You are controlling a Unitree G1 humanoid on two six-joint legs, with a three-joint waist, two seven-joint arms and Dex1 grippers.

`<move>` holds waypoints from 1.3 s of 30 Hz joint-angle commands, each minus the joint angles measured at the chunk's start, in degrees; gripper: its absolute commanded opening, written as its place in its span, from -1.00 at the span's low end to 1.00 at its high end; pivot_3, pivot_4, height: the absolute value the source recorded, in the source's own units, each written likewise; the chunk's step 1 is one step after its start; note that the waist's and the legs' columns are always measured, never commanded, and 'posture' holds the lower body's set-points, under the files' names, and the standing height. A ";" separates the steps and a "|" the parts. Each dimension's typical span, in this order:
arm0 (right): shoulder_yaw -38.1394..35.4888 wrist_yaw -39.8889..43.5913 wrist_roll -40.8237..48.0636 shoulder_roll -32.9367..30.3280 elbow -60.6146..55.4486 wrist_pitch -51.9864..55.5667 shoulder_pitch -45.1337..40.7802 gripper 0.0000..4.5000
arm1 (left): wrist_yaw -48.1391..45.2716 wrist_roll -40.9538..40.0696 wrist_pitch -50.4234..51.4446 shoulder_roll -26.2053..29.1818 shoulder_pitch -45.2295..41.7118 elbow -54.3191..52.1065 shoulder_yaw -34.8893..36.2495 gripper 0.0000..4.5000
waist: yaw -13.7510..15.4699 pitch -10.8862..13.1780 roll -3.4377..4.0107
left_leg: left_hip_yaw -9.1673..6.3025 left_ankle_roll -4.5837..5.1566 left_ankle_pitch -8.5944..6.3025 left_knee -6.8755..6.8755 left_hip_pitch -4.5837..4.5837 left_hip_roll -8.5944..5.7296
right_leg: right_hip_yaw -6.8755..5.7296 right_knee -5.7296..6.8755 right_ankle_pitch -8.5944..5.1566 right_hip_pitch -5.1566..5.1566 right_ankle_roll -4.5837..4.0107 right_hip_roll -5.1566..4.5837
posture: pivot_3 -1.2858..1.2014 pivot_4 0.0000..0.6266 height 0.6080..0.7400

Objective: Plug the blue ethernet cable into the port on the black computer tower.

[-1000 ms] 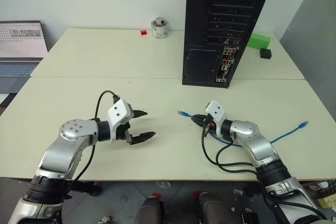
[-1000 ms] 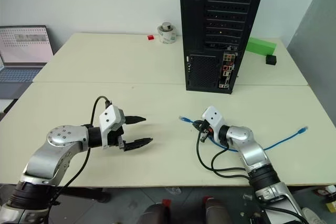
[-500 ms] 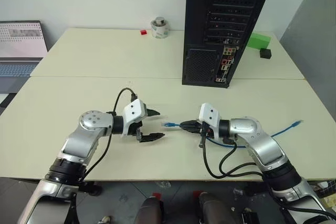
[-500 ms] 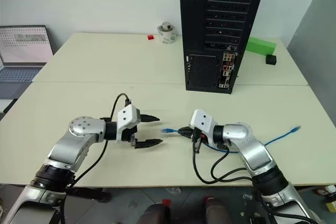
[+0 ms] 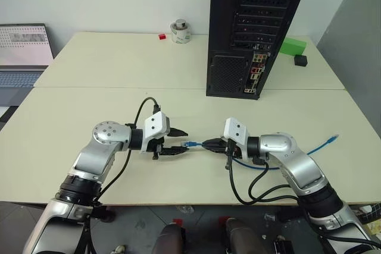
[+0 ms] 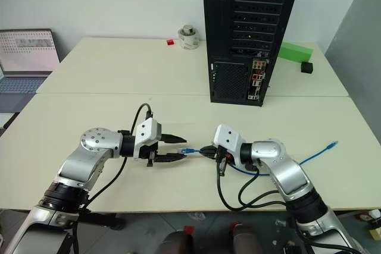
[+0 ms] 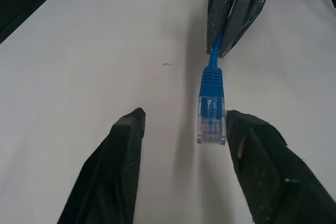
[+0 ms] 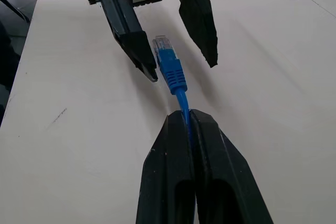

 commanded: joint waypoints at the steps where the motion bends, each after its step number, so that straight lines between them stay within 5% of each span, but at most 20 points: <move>1: -0.14 0.72 1.13 -0.27 -2.52 -0.23 -0.54 -1.00 | -0.19 0.30 -1.16 -0.49 -0.86 -0.18 -0.21 -0.30 | 0.00 0.00 0.00 | 0.00 0.00 0.00 0.00 0.00 0.00 | 0.00 0.00 0.00 0.00 0.00 0.00 | 0.03 -0.52 1.00; 8: 0.17 0.94 0.58 -0.64 -2.51 -0.77 -0.88 -1.00 | 0.89 1.28 -1.90 -1.36 -0.63 -0.09 -0.19 -0.96 | 0.00 0.00 0.00 | -0.03 0.00 0.00 0.01 -0.01 0.00 | -0.01 0.00 0.00 0.00 0.00 0.00 | 0.03 -0.52 1.00; 19: -0.35 0.65 -0.74 -0.81 -1.40 -2.43 -1.19 -1.00 | 0.29 2.09 -1.84 0.19 0.92 1.01 0.91 -0.98 | 0.00 0.00 0.00 | -0.03 0.00 0.00 0.01 -0.01 0.00 | -0.01 0.00 0.00 0.00 0.00 0.00 | 0.03 -0.52 1.00; 27: 0.34 1.00 -2.32 -1.41 0.15 -4.90 -2.06 -1.00 | -0.78 -0.07 -2.73 -0.19 1.31 1.02 1.96 -0.20 | 0.00 0.00 0.00 | -0.02 0.00 0.00 0.01 -0.01 -0.01 | -0.01 -0.01 0.00 0.00 0.00 0.00 | 0.03 -0.52 1.00; 39: 2.20 2.35 -5.00 -2.63 1.45 -7.93 -2.96 -1.00 | -1.40 0.31 -4.03 -1.25 -0.18 -0.34 0.19 -0.20 | 0.01 0.00 0.00 | -0.02 0.00 0.00 0.01 -0.02 0.00 | -0.02 -0.01 0.00 0.00 0.00 0.00 | 0.03 -0.52 1.00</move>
